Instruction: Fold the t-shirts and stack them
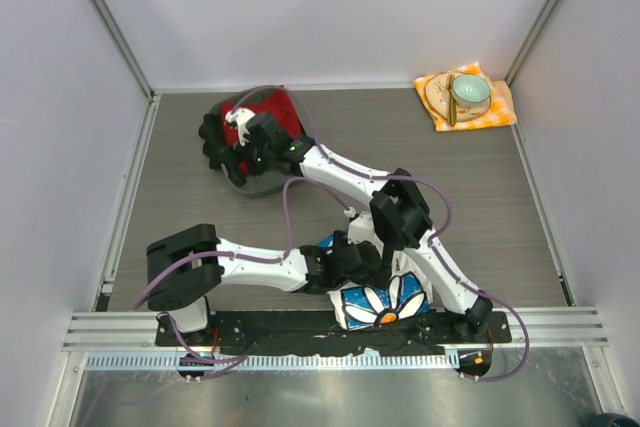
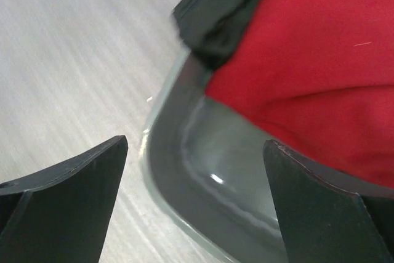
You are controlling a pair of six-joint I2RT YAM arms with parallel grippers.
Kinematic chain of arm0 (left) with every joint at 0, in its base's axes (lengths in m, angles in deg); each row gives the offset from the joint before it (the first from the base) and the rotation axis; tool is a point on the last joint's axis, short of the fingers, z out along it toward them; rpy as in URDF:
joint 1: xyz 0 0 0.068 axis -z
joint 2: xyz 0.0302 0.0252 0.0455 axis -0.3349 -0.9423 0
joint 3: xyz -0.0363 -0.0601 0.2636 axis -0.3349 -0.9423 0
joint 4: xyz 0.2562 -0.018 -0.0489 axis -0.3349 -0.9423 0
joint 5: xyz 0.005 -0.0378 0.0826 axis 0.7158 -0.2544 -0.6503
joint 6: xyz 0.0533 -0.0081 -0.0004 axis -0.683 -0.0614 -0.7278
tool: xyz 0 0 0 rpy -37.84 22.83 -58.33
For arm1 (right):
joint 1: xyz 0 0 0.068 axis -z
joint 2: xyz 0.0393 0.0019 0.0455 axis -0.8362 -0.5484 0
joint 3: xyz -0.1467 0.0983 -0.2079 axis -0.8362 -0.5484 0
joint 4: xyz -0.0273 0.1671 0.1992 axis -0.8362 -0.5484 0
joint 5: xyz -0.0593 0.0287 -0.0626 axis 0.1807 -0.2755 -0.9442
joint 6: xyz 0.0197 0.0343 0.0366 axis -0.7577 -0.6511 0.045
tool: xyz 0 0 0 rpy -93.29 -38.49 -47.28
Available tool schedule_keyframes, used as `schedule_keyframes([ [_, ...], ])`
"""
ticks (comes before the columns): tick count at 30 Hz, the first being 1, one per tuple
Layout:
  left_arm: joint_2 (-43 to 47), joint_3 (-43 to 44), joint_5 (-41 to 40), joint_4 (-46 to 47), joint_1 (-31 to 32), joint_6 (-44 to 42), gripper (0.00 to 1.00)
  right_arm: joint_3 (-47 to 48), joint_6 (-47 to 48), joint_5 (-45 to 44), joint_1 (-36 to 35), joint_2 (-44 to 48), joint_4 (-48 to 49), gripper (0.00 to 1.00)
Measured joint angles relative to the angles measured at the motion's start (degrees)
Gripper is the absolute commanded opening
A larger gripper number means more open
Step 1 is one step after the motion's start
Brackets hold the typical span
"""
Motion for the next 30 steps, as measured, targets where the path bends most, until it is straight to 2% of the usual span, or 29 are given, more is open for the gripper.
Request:
schedule_keyframes([
  [3,0.04,0.0,-0.09,-0.02,0.02,-0.11,1.0,1.84,1.99,-8.72,0.85,2.99,-1.11,0.99],
  [8,0.52,0.02,-0.28,-0.72,0.15,-1.03,1.0,1.11,3.52,-18.45,4.13,8.61,-1.55,0.99],
  [12,0.61,1.18,-0.44,-2.71,0.46,-2.71,1.0,-5.31,3.82,-26.82,9.31,14.64,-0.81,0.99],
  [17,0.61,3.5,-0.22,-5.86,0.79,-4.31,1.0,-10.75,1.9,-35.93,16.37,16.68,-0.42,0.99],
  [21,0.61,6.64,0.04,-8.39,0.5,-6.1,1.0,-19.41,-1.86,-40.96,22.27,19.26,-1.01,0.99],
  [26,0.39,13.2,2.16,-9.97,-1.95,-9.55,1.0,-35.39,-6.71,-45.33,28.68,33.38,-2.78,0.99],
  [30,-1.66,20.46,2.75,-11.15,-4.42,-12.94,1.0,-41.0,-8.59,-47.41,28.35,49.77,-3.17,1.0],
])
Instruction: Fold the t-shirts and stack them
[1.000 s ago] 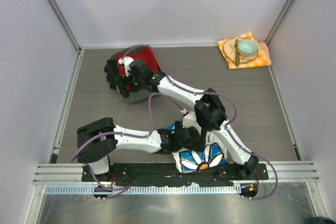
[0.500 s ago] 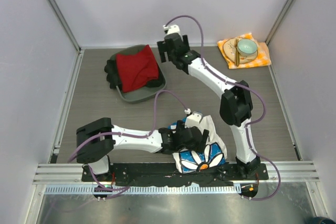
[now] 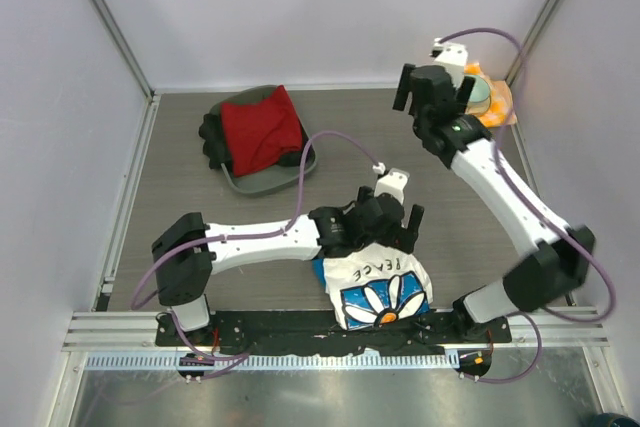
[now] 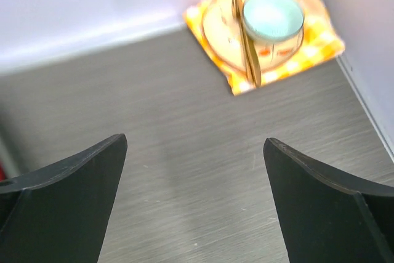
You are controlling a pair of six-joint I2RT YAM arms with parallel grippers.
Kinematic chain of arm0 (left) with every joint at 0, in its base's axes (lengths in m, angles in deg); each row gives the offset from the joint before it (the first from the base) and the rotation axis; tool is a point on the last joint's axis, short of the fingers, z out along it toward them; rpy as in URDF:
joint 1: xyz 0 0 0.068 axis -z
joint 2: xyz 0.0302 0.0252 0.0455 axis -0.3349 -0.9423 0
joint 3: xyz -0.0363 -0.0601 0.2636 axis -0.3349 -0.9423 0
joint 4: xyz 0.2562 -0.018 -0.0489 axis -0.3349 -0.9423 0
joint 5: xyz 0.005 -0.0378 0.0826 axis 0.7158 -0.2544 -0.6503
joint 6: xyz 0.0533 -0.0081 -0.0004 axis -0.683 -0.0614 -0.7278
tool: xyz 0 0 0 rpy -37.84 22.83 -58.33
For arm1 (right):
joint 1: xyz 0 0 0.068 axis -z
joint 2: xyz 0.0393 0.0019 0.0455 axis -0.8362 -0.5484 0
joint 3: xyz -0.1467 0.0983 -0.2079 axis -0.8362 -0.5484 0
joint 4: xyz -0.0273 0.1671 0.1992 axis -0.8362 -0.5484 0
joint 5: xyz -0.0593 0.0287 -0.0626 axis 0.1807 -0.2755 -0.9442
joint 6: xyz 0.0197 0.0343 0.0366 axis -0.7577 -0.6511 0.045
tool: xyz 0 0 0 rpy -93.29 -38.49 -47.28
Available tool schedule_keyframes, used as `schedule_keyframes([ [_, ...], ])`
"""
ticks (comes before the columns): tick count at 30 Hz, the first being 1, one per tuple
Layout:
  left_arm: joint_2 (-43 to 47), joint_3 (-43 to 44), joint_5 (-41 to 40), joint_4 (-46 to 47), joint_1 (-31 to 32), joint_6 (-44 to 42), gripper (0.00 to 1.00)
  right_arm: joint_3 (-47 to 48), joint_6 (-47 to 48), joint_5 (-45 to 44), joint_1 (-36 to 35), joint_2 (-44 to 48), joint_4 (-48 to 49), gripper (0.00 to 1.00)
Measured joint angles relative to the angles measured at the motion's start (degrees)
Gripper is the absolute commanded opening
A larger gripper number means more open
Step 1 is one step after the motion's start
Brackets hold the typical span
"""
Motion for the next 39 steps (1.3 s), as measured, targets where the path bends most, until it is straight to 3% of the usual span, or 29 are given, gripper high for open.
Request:
schedule_keyframes([
  [5,-0.81,8.13,-0.85,-5.25,-3.32,-3.67,1.0,0.04,-3.72,-1.16,-1.6,16.46,-3.61,1.0],
  [9,1.55,10.47,-1.22,-9.53,-7.85,-4.81,1.0,-6.38,-7.89,-0.04,-1.4,25.24,-8.02,1.0],
  [15,8.59,8.76,0.07,-13.73,-22.88,-4.04,1.0,-18.53,-12.44,7.69,-1.46,33.97,-16.5,1.0],
  [19,11.28,5.53,1.6,-14.38,-30.84,-2.32,1.0,-23.58,-15.3,17.49,-3.19,38.34,-17.94,0.99],
  [27,8.24,2.12,4.81,-16.87,-38.45,1.25,1.0,-33.38,-20.81,29.14,-16.57,36.04,-16.72,1.0],
  [39,6.21,-2.16,6.91,-16.46,-40.28,4.07,1.0,-39.87,-29.66,31.15,-31.69,33.05,-15.67,0.99],
])
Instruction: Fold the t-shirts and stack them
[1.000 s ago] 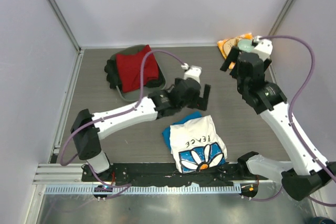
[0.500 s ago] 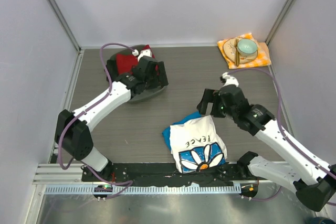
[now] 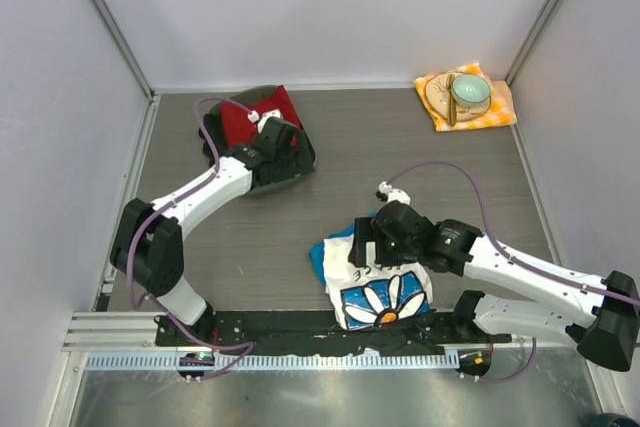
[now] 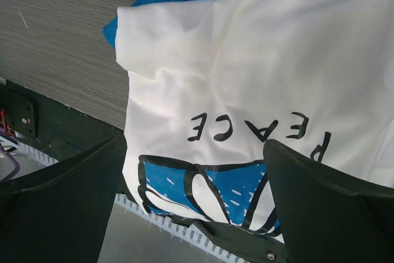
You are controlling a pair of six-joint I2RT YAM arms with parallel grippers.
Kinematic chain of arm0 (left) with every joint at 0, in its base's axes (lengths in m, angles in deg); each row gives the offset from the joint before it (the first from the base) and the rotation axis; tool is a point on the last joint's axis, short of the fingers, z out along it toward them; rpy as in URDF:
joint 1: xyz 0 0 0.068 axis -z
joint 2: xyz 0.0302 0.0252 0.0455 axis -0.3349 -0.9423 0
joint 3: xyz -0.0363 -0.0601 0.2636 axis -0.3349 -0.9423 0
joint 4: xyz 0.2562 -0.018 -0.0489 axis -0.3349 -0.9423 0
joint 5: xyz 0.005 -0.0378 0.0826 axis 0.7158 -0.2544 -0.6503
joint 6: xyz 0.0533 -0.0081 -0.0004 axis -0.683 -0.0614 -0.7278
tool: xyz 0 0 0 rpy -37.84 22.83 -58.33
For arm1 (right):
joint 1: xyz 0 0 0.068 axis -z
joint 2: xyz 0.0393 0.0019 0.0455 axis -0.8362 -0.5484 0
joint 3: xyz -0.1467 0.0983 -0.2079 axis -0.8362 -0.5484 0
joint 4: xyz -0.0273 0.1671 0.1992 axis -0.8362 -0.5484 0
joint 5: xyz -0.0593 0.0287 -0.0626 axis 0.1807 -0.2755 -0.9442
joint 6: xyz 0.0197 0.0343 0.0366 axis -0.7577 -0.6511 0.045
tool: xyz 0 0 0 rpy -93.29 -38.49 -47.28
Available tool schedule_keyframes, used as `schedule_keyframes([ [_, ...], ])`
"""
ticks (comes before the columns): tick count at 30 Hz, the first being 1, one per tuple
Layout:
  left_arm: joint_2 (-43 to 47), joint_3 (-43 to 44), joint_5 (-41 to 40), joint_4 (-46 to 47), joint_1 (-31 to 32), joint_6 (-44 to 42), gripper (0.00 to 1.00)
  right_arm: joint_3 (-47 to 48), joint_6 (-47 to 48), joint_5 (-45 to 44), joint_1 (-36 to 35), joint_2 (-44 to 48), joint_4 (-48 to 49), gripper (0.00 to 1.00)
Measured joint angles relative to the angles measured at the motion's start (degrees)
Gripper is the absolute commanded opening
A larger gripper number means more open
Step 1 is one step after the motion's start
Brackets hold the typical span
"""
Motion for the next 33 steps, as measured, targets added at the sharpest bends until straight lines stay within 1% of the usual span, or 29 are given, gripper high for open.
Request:
schedule_keyframes([
  [6,0.02,-3.19,1.14,1.4,-0.61,0.44,1.0,-1.86,-3.63,-1.25,-4.33,-2.16,-0.02,1.0],
  [10,0.02,-4.28,1.95,1.99,-1.09,0.68,1.0,-3.63,-5.11,-2.14,-5.31,-5.22,0.98,1.0],
  [12,0.04,-4.61,2.45,2.51,-1.44,1.03,1.0,-4.13,-5.35,-2.8,-5.35,-7.67,1.55,1.0],
  [17,0.04,-5.55,3.85,3.63,-2.71,1.46,1.0,-4.02,-5.75,-5.2,-5.35,-17.27,4.22,1.0],
  [22,0.07,-7.04,5.16,4.68,-3.1,1.73,1.0,0.63,-5.42,-6.1,-3.93,-24.37,1.49,1.0],
  [27,1.95,-10.99,6.25,6.27,-3.1,2.67,1.0,4.63,-5.03,-3.02,3.61,-29.11,-0.98,0.99],
  [30,3.91,-13.07,6.58,6.91,-3.1,3.1,1.0,6.84,-3.63,-3.8,10.71,-30.38,-0.85,1.0],
  [33,4.74,-13.79,7.06,8.33,-3.1,3.26,1.0,8.85,-0.66,-7.21,19.56,-32.13,0.35,1.0],
])
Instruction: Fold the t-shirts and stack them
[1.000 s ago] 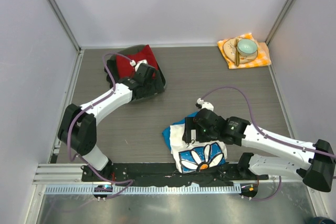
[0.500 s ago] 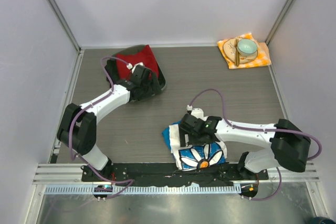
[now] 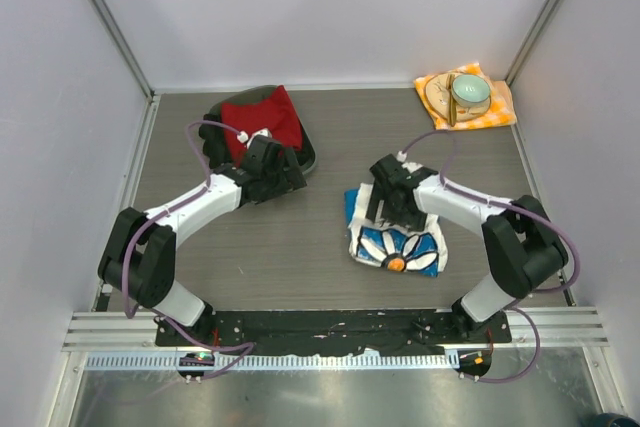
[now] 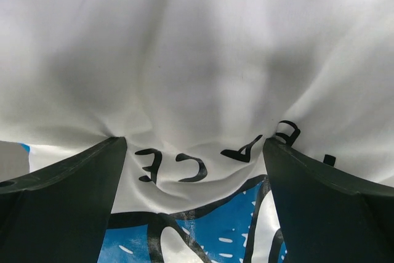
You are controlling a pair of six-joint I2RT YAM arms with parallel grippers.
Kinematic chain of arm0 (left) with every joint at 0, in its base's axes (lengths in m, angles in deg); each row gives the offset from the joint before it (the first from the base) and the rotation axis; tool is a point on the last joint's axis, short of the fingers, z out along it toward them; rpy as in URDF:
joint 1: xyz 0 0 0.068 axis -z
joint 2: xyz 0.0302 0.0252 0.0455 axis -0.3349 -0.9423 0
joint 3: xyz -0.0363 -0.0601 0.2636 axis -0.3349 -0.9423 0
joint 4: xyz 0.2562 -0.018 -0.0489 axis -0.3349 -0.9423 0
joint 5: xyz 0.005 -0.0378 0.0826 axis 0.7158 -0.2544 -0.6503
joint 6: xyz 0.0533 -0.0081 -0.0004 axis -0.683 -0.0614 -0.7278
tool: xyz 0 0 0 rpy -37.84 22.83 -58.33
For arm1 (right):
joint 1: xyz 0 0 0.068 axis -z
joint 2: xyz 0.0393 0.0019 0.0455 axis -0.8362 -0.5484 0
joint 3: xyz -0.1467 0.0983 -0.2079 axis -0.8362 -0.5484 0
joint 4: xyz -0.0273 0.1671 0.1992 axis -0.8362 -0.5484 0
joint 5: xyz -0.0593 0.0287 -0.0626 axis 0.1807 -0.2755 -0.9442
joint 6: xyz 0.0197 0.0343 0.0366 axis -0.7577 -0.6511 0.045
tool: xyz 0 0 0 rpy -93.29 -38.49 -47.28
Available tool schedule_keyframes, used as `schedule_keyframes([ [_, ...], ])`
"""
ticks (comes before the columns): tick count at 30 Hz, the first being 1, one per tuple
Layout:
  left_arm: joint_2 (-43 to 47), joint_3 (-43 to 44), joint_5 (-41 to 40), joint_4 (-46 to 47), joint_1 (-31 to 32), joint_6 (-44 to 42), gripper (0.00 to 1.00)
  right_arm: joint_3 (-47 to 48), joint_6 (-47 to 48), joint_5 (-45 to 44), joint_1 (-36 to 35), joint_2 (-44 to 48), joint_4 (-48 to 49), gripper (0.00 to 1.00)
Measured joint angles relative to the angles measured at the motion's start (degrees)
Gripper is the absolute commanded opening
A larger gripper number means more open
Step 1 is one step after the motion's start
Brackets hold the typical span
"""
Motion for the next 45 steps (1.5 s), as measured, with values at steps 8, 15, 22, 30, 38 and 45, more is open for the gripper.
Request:
schedule_keyframes([
  [8,0.07,-2.34,0.98,2.97,0.0,0.13,1.0,9.57,6.14,-6.34,17.99,-8.96,0.33,1.0],
  [15,0.07,-3.3,2.25,4.63,0.0,0.11,1.0,17.03,6.05,-10.99,29.33,-15.5,0.13,1.0],
  [22,0.07,-3.87,3.5,6.32,0.0,-0.09,1.0,23.1,4.37,-14.58,38.42,-20.35,-1.05,1.0],
  [30,0.07,-3.87,3.89,6.75,-0.31,-0.17,1.0,33.88,3.5,-15.02,45.55,-27.8,-4.57,1.0],
  [38,0.28,-3.87,3.87,6.73,-1.09,-0.35,1.0,43.47,3.58,-15.04,48.3,-33.9,-8.7,1.0],
  [45,0.28,-3.87,3.89,6.73,-1.51,-0.37,1.0,44.37,3.17,-14.58,48.98,-34.25,-8.76,1.0],
])
